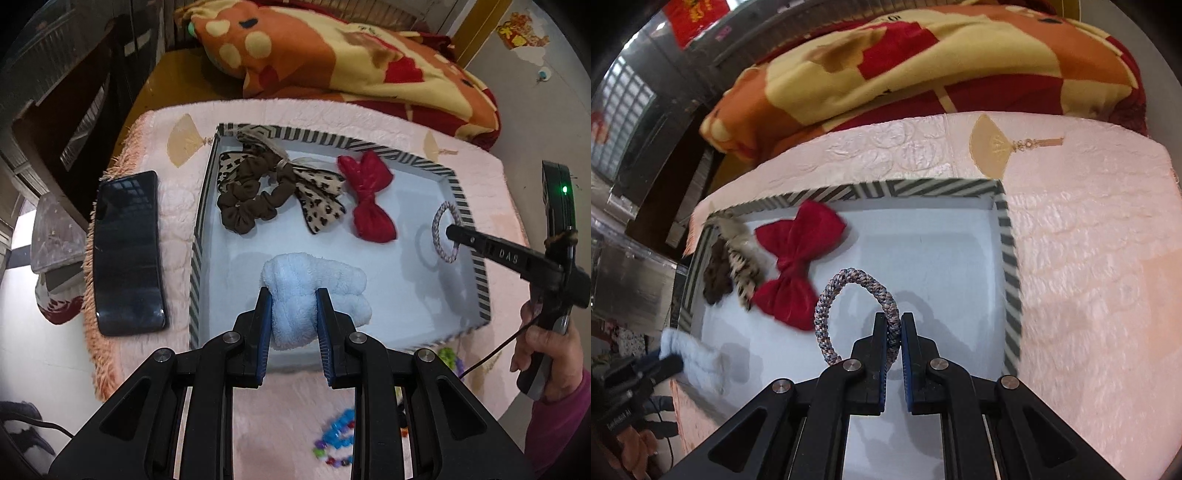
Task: Organize jewelry
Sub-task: 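Carry the grey hair tie with the right tool and blue scrunchie with the left into the tray, release both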
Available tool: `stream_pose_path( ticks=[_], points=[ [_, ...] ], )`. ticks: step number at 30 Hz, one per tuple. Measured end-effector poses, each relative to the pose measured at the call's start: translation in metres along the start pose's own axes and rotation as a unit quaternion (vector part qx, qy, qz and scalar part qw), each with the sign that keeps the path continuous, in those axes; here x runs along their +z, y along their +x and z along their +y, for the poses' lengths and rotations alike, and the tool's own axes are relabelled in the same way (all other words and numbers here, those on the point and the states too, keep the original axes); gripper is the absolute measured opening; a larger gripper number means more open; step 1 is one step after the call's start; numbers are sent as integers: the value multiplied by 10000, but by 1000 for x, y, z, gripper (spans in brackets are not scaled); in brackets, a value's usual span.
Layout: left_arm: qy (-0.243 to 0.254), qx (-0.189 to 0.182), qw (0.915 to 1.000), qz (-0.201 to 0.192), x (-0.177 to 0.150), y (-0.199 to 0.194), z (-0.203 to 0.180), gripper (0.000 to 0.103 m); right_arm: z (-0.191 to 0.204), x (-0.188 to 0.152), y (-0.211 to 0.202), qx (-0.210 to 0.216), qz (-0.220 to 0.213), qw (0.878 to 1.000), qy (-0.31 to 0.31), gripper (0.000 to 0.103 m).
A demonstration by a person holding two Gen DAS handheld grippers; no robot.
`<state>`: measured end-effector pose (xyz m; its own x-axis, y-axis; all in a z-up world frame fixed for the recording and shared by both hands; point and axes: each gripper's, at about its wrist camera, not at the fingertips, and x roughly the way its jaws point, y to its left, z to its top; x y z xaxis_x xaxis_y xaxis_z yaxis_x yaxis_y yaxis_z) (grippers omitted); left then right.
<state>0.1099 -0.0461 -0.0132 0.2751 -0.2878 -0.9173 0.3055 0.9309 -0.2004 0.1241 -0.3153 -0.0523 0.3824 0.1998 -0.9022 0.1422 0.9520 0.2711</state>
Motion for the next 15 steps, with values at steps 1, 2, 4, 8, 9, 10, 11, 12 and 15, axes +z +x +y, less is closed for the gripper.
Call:
stream_pose_path(
  ticks=[1,2,4,8,9,10,11,12,15],
  points=[
    [-10,-4,10000,39,2,4,1,21,1,6,5,-41,32,10000,3,6],
    [-13,-5,10000,78,4,9,3,21,1,10,10,-62,58,10000,14,6],
    [-17,4,9999,146,8,18,5,21,3,19,21,-113,128,9999,12,6],
    [-39,28,9996,269,17,34,11,21,6,31,38,-245,208,9995,23,6],
    [-46,32,9996,290,19,38,13,21,5,33,40,-263,180,9995,52,6],
    [-54,28,9995,302,22,40,14,22,4,37,40,-301,116,9994,82,6],
    [-58,24,9995,306,23,42,15,21,4,39,40,-349,91,9993,74,6],
    [-62,26,9995,309,26,44,16,21,5,41,41,-380,86,9992,59,6],
    [-22,40,9995,301,29,47,17,22,4,47,41,-429,62,9990,81,9]
  ],
)
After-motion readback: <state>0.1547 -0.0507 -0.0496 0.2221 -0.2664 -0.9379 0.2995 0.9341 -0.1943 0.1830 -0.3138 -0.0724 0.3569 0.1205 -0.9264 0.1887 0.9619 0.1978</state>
